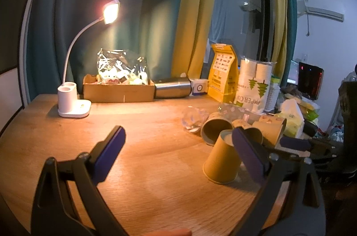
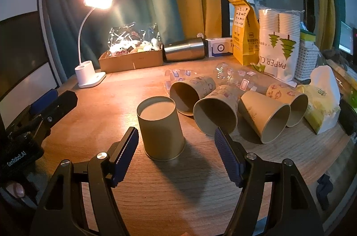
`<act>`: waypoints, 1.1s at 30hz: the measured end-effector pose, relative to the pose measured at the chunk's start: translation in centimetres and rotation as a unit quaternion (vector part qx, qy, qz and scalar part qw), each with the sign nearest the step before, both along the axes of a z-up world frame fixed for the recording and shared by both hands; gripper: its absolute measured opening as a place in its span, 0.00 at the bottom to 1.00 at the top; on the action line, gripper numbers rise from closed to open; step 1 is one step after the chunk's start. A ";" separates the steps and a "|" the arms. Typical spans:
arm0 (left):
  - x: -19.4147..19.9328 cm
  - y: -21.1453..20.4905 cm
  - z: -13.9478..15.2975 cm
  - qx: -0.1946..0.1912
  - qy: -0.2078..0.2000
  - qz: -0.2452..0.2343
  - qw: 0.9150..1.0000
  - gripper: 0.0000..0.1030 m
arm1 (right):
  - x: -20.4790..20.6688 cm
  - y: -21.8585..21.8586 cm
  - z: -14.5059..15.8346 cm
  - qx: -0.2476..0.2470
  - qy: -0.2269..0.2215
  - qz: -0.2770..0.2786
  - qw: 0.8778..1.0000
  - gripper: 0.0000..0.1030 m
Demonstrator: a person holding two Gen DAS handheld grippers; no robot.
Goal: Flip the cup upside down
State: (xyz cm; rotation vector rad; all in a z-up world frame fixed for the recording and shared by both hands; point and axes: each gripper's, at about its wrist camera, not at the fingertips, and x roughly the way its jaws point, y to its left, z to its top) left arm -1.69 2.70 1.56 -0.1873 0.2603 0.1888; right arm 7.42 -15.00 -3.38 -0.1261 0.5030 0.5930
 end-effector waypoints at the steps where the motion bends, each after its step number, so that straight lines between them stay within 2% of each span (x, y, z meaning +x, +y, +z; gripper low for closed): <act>1: 0.0 0.0 0.0 0.000 0.001 0.000 1.000 0.95 | 0.0 0.0 0.0 0.000 0.000 0.000 1.000 0.72; 33: 0.0 0.1 0.0 0.000 -0.001 -0.001 1.000 0.95 | -0.2 0.0 -0.4 0.004 0.005 0.000 1.000 0.72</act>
